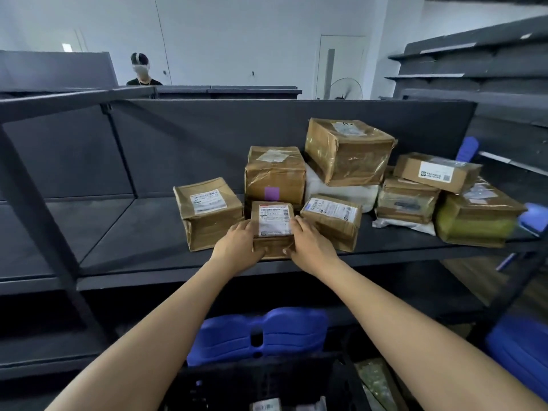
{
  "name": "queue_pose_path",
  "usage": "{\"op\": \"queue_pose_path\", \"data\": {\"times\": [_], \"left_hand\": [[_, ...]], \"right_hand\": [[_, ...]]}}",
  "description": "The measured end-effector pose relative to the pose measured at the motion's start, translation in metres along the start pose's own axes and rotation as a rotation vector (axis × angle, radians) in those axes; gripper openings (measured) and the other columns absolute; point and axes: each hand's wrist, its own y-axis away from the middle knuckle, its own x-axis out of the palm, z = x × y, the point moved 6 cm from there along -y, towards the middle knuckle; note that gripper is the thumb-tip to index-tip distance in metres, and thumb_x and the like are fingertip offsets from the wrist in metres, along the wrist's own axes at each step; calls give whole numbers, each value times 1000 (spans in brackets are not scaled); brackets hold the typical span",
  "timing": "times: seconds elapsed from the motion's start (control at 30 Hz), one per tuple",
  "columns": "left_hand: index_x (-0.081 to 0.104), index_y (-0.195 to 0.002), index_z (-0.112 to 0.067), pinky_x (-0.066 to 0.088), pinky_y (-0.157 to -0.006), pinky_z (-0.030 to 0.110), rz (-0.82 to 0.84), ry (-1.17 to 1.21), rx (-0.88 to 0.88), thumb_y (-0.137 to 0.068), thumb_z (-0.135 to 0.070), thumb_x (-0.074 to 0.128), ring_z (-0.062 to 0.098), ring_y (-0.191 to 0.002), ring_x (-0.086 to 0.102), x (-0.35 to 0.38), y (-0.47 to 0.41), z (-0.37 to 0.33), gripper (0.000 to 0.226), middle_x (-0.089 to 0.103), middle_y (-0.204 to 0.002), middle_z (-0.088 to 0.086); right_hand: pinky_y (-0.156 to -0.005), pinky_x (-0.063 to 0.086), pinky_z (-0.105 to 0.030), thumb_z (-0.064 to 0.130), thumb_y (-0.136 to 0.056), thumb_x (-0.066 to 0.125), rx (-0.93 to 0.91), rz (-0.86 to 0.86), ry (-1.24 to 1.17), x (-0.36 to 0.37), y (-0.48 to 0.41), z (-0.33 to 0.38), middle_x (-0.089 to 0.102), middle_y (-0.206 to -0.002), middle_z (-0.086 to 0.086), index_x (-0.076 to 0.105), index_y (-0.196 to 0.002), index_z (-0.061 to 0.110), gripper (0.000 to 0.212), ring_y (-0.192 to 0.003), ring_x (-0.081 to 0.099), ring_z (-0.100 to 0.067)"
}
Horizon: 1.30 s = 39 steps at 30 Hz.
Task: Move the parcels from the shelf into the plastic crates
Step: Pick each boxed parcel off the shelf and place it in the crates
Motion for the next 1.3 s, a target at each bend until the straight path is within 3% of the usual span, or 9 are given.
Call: {"op": "queue_pose_path", "data": {"times": [0.27, 0.43, 0.53, 0.67, 0.8, 0.9, 1.07, 1.2, 1.3], "left_hand": [[23, -149, -11, 27, -113, 34, 13, 117, -32, -82, -41, 68, 26, -144, 25, 9, -24, 5, 86, 22, -157, 10], [24, -147, -15, 44, -88, 33, -1, 200, -56, -81, -30, 71, 32, -120, 53, 15, -25, 9, 82, 52, -137, 12], [21, -148, -15, 44, -87, 32, -26, 207, -67, -82, -27, 71, 32, -119, 55, 16, -24, 8, 83, 53, -137, 11], [25, -147, -15, 44, -88, 31, -40, 228, -72, -82, -23, 71, 30, -119, 55, 15, -22, 4, 80, 53, -136, 10], [29, -144, -17, 45, -87, 31, -64, 232, -71, -82, -24, 70, 29, -117, 57, 13, -21, -2, 74, 57, -132, 10], [32, -143, -14, 44, -88, 29, -84, 259, -70, -84, -27, 69, 28, -118, 56, 8, -15, -7, 71, 58, -132, 10], [37, -145, -7, 38, -97, 23, -153, 713, -307, -83, -44, 67, 18, -125, 53, 2, -6, 6, 78, 53, -140, 6], [62, -121, -12, 42, -88, 28, -68, 880, -430, -87, -56, 54, 18, -99, 59, 9, 5, 12, 55, 66, -108, 0], [63, -109, -15, 52, -90, 37, -13, 1053, -422, -88, -46, 60, 18, -92, 65, 18, 17, 5, 38, 70, -103, 2]], "right_hand": [[-110, 32, -37, 33, -91, 58, -43, 52, -15, 4, -17, -5, 8, -160, -5, 15, -151, 9, 78, -147, 13, -21], [-103, 40, -37, 33, -93, 56, -32, 28, -62, 9, -20, -5, 8, -160, -9, 16, -150, 10, 73, -144, 22, -23], [-98, 43, -38, 32, -93, 55, -19, 15, -65, 11, -22, -6, 16, -158, -14, 17, -149, 10, 70, -139, 33, -28], [-88, 50, -40, 25, -95, 53, -22, -13, -80, 12, -24, -8, 40, -145, -14, 18, -149, 10, 67, -114, 56, -33], [-90, 49, -36, 21, -94, 54, -18, -61, -156, 3, -20, -11, 58, -129, -11, 29, -147, 13, 59, -109, 60, -29], [-94, 46, -33, 21, -94, 57, -7, -102, -218, -7, -11, -14, 61, -127, -11, 33, -146, 15, 58, -113, 60, -27], [-97, 43, -32, 20, -94, 57, -61, -170, -277, -20, 10, -17, 54, -138, -9, 31, -148, 16, 60, -120, 56, -28], [-101, 41, -29, 19, -94, 58, -159, -226, -287, -25, 32, -13, 43, -148, -5, 28, -150, 17, 64, -126, 51, -25], [-104, 41, -30, 16, -93, 59, -222, -248, -312, -23, 49, -8, 36, -152, -3, 27, -150, 16, 66, -129, 50, -24]]}}
